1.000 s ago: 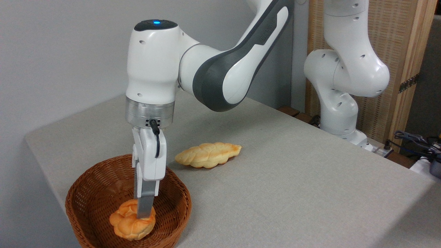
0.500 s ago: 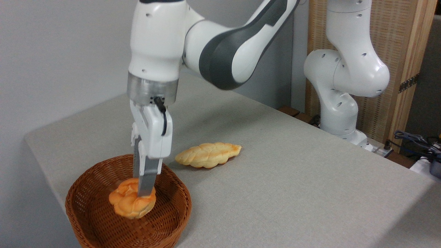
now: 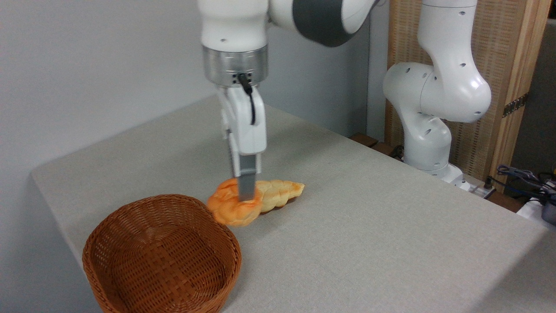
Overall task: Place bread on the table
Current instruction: 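Lift the orange bun out of the basket toward the yellow roll, then lower the bun onto the table beside the yellow roll and release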
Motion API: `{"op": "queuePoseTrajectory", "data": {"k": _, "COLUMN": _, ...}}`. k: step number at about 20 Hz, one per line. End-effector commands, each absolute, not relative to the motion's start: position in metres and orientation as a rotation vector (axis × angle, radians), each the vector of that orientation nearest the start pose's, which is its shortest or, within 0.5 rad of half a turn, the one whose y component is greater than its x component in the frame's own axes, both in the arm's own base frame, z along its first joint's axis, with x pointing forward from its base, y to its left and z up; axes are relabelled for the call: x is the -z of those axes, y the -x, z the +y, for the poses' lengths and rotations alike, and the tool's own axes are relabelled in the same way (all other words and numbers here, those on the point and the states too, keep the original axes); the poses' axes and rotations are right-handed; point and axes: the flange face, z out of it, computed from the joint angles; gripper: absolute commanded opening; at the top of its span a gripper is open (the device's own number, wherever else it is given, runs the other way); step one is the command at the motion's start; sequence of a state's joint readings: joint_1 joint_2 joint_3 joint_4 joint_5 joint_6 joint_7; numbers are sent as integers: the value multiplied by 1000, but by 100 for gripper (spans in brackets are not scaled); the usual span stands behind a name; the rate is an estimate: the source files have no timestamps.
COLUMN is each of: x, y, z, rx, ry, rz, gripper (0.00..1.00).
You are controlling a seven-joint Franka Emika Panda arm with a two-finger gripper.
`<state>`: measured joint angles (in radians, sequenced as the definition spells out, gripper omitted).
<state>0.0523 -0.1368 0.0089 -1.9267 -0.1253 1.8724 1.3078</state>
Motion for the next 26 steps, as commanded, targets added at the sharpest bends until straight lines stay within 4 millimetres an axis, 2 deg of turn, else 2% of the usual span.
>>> {"op": "queuePoseTrajectory", "data": {"k": 1, "x": -544, "y": -492, "z": 22, "rx": 173, "ry": 2543, "rz": 1987, "gripper": 57}}
{"op": "queuePoseTrajectory", "data": {"k": 3, "x": -527, "y": -480, "z": 20, "rx": 77, "ry": 2455, "rz": 2075, "gripper": 62}}
{"op": "queuePoseTrajectory", "data": {"k": 5, "x": -515, "y": -477, "z": 14, "rx": 18, "ry": 2372, "rz": 2151, "gripper": 79}}
{"op": "queuePoseTrajectory", "data": {"k": 8, "x": -509, "y": -478, "z": 11, "rx": -1, "ry": 2334, "rz": 2184, "gripper": 89}}
{"op": "queuePoseTrajectory", "data": {"k": 13, "x": -499, "y": -479, "z": 10, "rx": -190, "ry": 2081, "rz": 2297, "gripper": 100}}
{"op": "queuePoseTrajectory", "data": {"k": 17, "x": -496, "y": -480, "z": 7, "rx": -198, "ry": 2073, "rz": 2303, "gripper": 100}}
{"op": "queuePoseTrajectory", "data": {"k": 19, "x": -500, "y": -480, "z": 7, "rx": -182, "ry": 2087, "rz": 2288, "gripper": 100}}
{"op": "queuePoseTrajectory", "data": {"k": 21, "x": -513, "y": -484, "z": 3, "rx": -86, "ry": 2211, "rz": 2202, "gripper": 100}}
{"op": "queuePoseTrajectory", "data": {"k": 24, "x": -541, "y": -497, "z": -8, "rx": 76, "ry": 2555, "rz": 1853, "gripper": 100}}
{"op": "queuePoseTrajectory", "data": {"k": 26, "x": -557, "y": -505, "z": -10, "rx": 119, "ry": 2677, "rz": 1649, "gripper": 100}}
